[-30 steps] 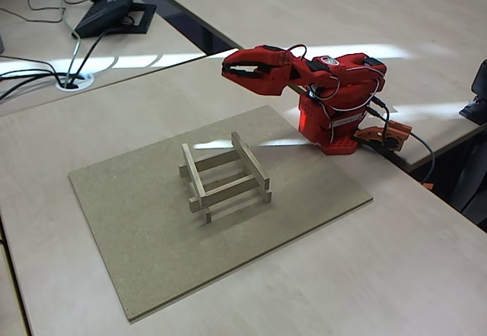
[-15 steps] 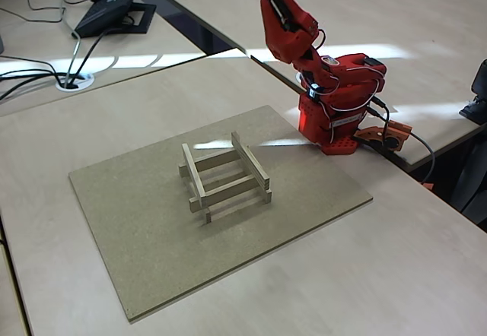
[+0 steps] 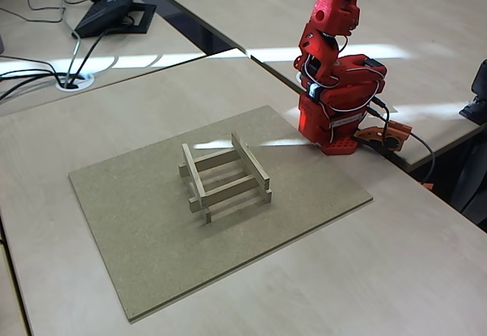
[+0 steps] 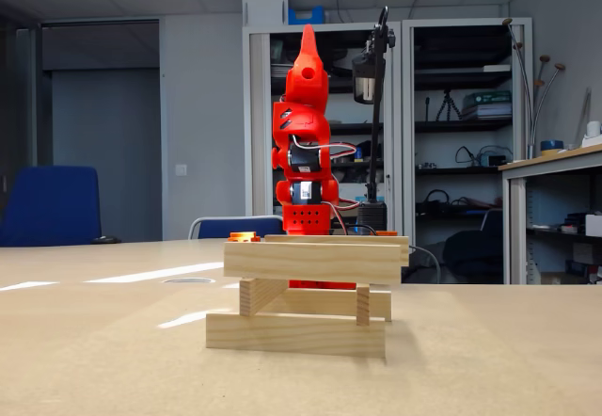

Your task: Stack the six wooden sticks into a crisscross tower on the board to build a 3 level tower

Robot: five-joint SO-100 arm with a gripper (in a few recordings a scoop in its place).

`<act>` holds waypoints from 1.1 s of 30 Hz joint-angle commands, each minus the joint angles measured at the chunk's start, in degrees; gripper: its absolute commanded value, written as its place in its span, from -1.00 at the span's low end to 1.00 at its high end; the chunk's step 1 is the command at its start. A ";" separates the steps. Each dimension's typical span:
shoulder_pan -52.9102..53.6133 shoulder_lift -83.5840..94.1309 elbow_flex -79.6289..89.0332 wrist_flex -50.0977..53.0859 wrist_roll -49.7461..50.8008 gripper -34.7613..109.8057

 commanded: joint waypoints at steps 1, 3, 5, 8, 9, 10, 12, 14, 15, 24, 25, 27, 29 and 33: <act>0.00 -0.26 0.09 -7.91 0.44 -0.52; 0.00 -0.26 0.09 -10.99 0.44 -0.52; 0.00 -0.26 0.09 -12.04 0.62 -0.52; 0.00 -0.26 0.09 -12.13 0.53 -0.52; 0.00 -0.26 0.09 -12.13 0.35 -0.52; 0.00 -0.26 0.09 -12.13 0.44 -0.52; 0.00 -0.26 0.09 -12.13 0.62 -0.52; 0.00 -0.26 0.09 -12.13 0.79 -0.52; 0.00 -0.26 0.09 -12.13 0.88 -0.52; 0.00 -0.26 0.09 -12.13 0.97 -0.52; 0.00 -0.26 0.09 -12.13 0.97 -0.52; 0.00 -0.26 0.09 -12.13 0.97 -0.52; 0.00 -0.26 0.09 -12.13 0.97 -0.52; 0.00 -0.26 0.09 -12.13 0.97 -0.52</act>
